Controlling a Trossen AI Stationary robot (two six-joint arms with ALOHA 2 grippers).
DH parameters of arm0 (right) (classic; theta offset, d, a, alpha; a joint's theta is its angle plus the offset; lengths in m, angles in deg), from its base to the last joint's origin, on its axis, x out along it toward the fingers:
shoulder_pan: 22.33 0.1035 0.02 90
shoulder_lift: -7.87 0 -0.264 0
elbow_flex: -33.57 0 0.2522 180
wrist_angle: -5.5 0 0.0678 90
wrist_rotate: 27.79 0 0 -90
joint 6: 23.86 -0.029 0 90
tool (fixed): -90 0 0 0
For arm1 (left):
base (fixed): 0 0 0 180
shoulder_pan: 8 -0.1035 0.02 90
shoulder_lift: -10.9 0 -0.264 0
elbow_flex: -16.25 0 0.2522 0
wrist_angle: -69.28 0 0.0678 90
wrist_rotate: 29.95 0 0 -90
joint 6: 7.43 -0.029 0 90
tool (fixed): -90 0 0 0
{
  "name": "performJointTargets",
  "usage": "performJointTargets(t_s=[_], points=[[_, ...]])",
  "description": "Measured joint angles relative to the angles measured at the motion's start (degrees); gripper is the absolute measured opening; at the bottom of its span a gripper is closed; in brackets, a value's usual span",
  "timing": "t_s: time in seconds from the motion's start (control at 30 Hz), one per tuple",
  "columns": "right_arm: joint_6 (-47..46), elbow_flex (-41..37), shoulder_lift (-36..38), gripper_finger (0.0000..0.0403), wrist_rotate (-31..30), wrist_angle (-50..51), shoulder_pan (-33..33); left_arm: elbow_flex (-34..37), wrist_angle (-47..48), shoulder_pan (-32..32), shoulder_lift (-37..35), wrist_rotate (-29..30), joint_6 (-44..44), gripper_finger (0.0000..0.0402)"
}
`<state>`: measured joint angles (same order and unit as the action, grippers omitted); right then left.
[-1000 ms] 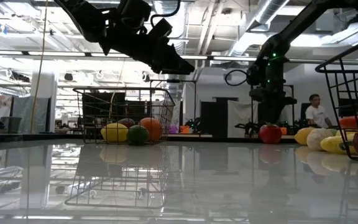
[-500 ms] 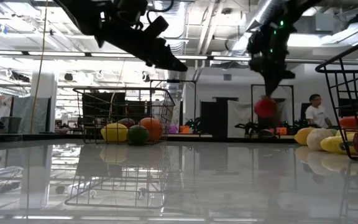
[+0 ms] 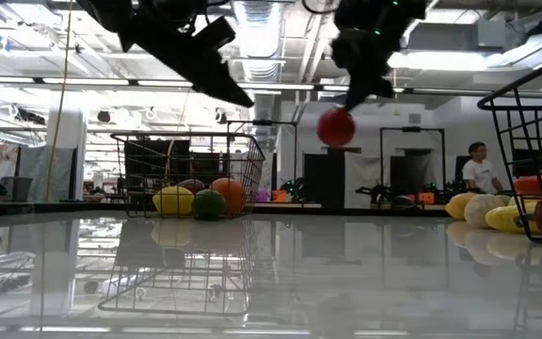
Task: Sort produce into baskets
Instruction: Put the top tomato into the left wire basket, then put the garlic into the right wire basket
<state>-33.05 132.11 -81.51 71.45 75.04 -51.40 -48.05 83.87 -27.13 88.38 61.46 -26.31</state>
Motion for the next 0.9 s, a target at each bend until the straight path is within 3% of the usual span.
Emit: performJointTargets(t_s=[0.23, 0.57, 0.73, 0.9], points=[[-0.18, 7.30, -6.18, 0.0020, -0.03, -6.68, 6.90, 6.91, -1.89, 0.00, -7.37, 2.95, 0.52, 0.0279], [3.78, 24.98, -20.68, 0.0026, -0.10, -13.60, 9.72, 12.95, -1.09, -0.02, -21.00, 5.66, 2.81, 0.0279], [9.59, 31.40, -26.90, 0.0065, -0.12, -18.12, 10.80, 15.84, -1.55, -0.02, -25.47, 5.97, 4.01, 0.0279], [11.23, 35.56, -30.28, 0.0137, -0.09, -14.20, 10.36, 17.21, -1.15, -0.06, -27.06, 6.28, 5.02, 0.0279]])
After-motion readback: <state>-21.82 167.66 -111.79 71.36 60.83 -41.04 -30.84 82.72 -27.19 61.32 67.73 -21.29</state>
